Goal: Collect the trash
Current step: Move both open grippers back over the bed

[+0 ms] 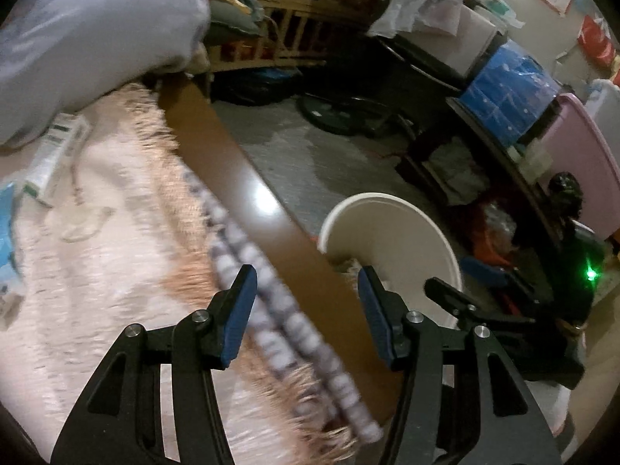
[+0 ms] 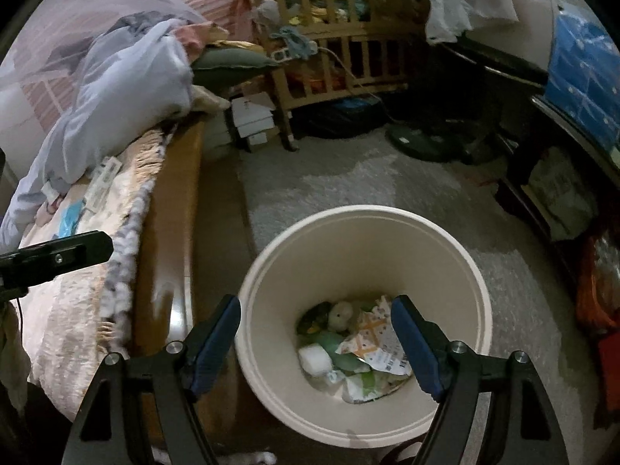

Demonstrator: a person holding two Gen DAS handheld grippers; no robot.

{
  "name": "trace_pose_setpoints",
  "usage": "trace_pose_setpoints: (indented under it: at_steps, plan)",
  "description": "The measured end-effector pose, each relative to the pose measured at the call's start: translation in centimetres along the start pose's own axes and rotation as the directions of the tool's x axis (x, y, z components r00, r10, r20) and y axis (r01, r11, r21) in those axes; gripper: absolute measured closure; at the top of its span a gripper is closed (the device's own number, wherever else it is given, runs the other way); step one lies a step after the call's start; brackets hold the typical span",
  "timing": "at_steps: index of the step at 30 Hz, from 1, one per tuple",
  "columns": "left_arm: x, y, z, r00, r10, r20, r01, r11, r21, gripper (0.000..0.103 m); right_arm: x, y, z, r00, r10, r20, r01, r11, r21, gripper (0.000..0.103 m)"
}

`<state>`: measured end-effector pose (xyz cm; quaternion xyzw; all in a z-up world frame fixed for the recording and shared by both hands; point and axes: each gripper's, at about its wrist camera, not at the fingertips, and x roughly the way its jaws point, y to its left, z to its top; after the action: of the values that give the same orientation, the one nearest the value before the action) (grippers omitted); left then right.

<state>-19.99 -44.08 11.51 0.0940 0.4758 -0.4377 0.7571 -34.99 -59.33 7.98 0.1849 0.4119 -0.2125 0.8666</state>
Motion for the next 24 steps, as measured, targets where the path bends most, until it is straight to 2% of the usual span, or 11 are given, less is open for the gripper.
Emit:
trace_pose_setpoints:
  at_steps: [7, 14, 24]
  plan:
    - [-2.6, 4.0, -0.7, 0.995, 0.088, 0.038, -0.087, 0.996, -0.029, 0.050, -0.5, 4.8, 0.4, 0.999, 0.043, 0.011, -0.042, 0.996, -0.077, 0.025]
    - [-5.7, 9.5, -2.1, 0.981, 0.181, 0.062, -0.176, 0.981, -0.078, 0.050, -0.1, 10.1, 1.0, 0.994, 0.107, -0.005, -0.107, 0.984, -0.145, 0.025]
    - [-9.8, 20.5, -5.1, 0.954, 0.295, 0.058, -0.273, 0.929, -0.249, 0.050, 1.9, 18.9, 1.5, 0.977, 0.205, -0.060, -0.213, 0.946, -0.244, 0.025]
